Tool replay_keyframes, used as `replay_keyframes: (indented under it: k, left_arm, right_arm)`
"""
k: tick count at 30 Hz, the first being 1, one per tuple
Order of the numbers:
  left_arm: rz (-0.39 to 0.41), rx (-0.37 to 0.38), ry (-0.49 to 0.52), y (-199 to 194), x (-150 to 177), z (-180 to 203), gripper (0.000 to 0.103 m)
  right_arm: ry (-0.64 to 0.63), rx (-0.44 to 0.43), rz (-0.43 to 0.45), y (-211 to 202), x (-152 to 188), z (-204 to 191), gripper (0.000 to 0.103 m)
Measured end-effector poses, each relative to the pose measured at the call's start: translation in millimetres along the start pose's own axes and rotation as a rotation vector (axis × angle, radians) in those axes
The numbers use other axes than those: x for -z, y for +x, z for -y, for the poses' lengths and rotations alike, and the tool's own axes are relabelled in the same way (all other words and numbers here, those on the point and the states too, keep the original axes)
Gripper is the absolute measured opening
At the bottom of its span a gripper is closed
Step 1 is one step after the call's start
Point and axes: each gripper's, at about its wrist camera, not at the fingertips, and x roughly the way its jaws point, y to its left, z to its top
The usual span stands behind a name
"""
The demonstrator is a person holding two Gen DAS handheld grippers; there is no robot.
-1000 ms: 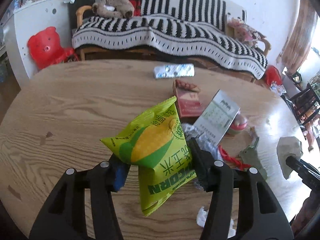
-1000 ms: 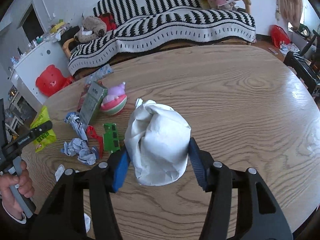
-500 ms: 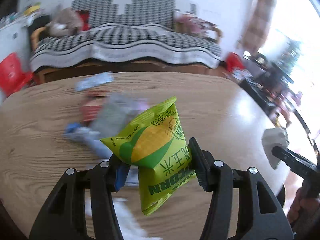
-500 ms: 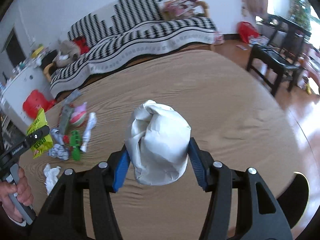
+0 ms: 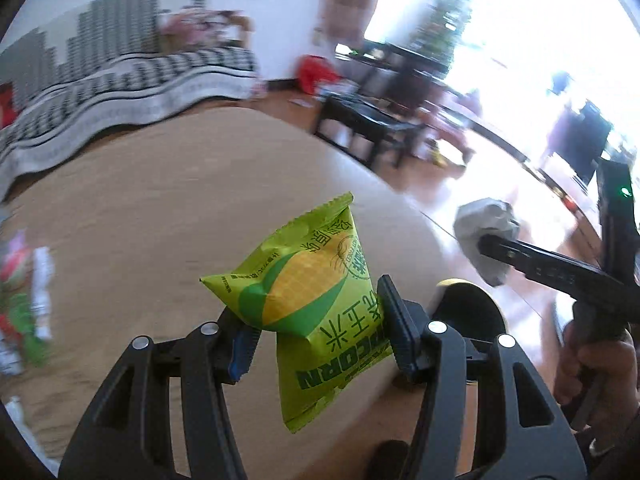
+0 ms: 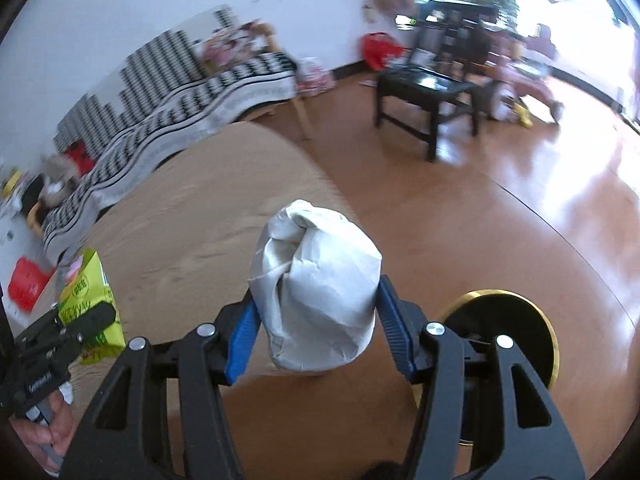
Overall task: Collect trash
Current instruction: 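Carry both items to the black bin and open both tools to drop them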
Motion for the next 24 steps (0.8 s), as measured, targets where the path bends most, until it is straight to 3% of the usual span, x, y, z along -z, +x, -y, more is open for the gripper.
replay_keyframes:
  k: [7, 13, 18, 24]
  left_arm:
    - [-0.096, 0.143, 0.118, 67.3, 14.3, 96.5, 0.054]
    - [-0.203, 0.229, 0.176, 122.8, 37.0, 159.6, 0.054]
    - [-0.258, 0.267, 0.194, 152.2, 49.3, 188.0, 0.054]
    - [-0.283, 0.279, 0.199, 169.2, 55.7, 206.2, 0.054]
  right_arm:
    - [0.159, 0.096, -0.016, -16.2, 28.9, 115.9, 0.056]
    - [0.277, 0.136, -0.092, -17.1, 55.0, 185.9, 0.056]
    - [0.354, 0.144, -0.166, -9.3, 71.0, 220.2, 0.056]
    - [0.360, 0.149, -0.178, -7.0, 72.3, 226.7, 0.056]
